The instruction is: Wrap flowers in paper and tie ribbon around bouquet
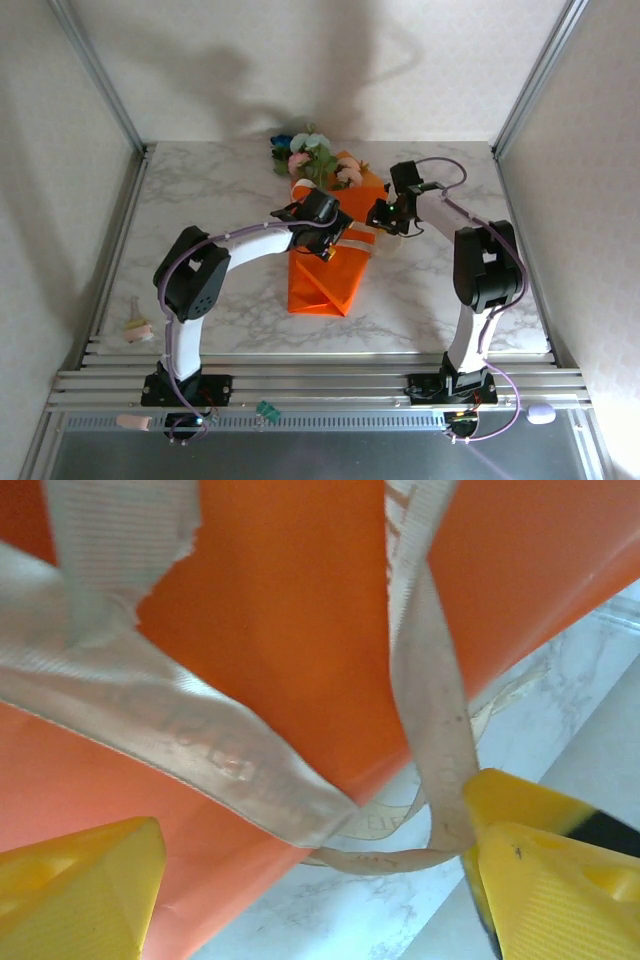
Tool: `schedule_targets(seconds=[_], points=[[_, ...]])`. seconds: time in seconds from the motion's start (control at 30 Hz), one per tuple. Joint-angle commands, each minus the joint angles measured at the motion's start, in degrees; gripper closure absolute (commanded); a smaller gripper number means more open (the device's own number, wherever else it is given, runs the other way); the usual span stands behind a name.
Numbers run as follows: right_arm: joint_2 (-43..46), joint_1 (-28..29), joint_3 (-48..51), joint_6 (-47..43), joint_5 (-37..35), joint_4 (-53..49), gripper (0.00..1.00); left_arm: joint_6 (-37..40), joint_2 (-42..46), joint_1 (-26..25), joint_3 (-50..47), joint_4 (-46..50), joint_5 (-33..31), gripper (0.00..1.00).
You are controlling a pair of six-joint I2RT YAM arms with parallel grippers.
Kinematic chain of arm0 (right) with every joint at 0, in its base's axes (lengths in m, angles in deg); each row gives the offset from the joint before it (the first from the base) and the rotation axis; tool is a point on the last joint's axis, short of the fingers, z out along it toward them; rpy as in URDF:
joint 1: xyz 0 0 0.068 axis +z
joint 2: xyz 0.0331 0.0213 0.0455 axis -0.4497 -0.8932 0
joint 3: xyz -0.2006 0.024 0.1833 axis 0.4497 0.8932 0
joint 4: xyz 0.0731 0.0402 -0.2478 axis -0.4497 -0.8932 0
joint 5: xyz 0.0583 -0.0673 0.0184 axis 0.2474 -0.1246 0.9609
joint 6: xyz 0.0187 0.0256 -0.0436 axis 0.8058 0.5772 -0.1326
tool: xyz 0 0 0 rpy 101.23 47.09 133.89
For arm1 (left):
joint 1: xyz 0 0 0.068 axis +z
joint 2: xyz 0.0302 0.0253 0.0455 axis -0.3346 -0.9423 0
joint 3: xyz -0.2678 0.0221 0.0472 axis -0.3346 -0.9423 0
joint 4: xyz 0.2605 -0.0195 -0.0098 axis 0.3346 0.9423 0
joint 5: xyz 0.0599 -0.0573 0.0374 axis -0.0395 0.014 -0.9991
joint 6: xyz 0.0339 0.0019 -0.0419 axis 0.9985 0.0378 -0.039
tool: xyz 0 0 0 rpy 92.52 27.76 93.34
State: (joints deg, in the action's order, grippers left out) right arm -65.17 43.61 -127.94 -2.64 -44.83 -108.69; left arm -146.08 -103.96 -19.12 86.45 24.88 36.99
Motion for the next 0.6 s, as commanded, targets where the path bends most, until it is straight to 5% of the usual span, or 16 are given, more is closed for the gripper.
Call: schedule_targets(seconds=[0.0, 0.2, 0.57], points=[[-1.0, 1.2, -2.0, -2.2, 0.5, -2.7, 0.75, -0.6, -3.0, 0.6, 3.2, 0.9, 0.0, 0.19], [0.6, 2.5, -0.5, -2.3, -0.4, -3.4, 1.00, 1.9, -4.6, 1.5, 4.7, 3.7, -1.5, 0.21], [6.1, 3.4, 3.6, -2.1, 2.4, -3.5, 1.00, 4.1, -6.8, 3.0, 6.0, -0.6, -4.1, 0.34]])
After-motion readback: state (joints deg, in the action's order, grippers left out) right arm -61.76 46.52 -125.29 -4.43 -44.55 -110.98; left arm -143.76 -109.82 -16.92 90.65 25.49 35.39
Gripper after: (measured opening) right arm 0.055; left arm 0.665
